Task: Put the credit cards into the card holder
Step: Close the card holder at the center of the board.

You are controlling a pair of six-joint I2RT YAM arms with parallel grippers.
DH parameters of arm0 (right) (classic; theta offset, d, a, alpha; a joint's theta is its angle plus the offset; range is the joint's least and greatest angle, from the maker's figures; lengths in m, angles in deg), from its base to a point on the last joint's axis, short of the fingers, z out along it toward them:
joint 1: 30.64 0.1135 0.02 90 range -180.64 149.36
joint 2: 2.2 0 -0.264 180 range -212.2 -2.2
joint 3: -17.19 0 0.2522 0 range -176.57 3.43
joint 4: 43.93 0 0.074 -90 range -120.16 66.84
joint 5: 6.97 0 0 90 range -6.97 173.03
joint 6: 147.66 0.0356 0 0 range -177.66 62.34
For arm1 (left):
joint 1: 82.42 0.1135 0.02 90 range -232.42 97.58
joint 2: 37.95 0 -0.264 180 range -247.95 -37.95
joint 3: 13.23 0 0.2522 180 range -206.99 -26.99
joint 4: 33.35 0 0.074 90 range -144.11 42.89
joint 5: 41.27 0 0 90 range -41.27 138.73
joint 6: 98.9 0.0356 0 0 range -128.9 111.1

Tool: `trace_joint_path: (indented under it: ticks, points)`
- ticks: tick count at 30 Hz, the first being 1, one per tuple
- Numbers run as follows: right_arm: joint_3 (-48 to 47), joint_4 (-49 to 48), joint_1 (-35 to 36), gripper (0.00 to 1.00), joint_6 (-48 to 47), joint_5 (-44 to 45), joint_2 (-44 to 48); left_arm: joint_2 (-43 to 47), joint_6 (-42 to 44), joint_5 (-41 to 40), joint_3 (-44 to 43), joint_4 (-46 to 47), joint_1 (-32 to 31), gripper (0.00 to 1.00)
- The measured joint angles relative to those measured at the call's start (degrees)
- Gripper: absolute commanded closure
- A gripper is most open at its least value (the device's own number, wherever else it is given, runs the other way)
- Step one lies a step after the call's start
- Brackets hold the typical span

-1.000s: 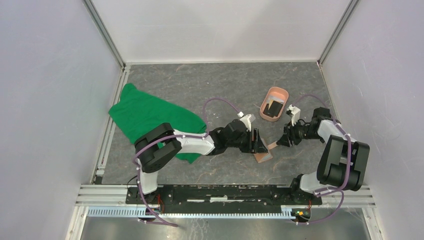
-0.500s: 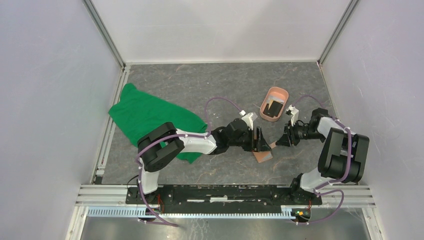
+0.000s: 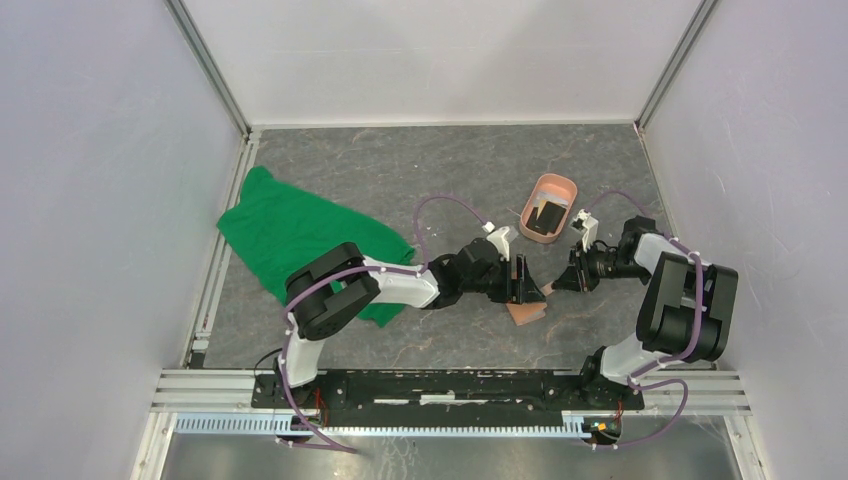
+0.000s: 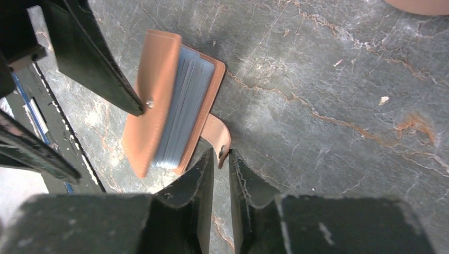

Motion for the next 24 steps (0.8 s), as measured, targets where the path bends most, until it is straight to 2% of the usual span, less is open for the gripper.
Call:
trace_joint_path:
  ticks: [6, 11, 14, 16, 24]
  points:
    - [0.0, 0.4, -0.3, 1.00, -0.5, -0.4, -0.6, -1.7, 0.0, 0.0, -0.7, 0.2, 0.0, 0.35]
    - [-0.9, 2.2, -0.4, 1.00, -1.8, -1.3, -0.9, -2.1, 0.0, 0.0, -1.2, 0.3, 0.0, 0.47]
    - [-1.0, 3.3, -0.7, 1.00, -2.5, -2.8, -0.2, -2.9, -0.5, 0.0, -1.5, 0.8, 0.0, 0.62]
    - [-1.0, 3.7, -0.7, 1.00, -2.6, -3.5, 0.7, -3.6, -1.2, 0.0, -1.6, 1.0, 0.0, 0.67]
    - [-1.0, 5.7, -0.7, 1.00, -4.4, -6.2, 2.4, -6.0, -1.7, 0.0, -3.6, 0.9, 0.0, 0.73]
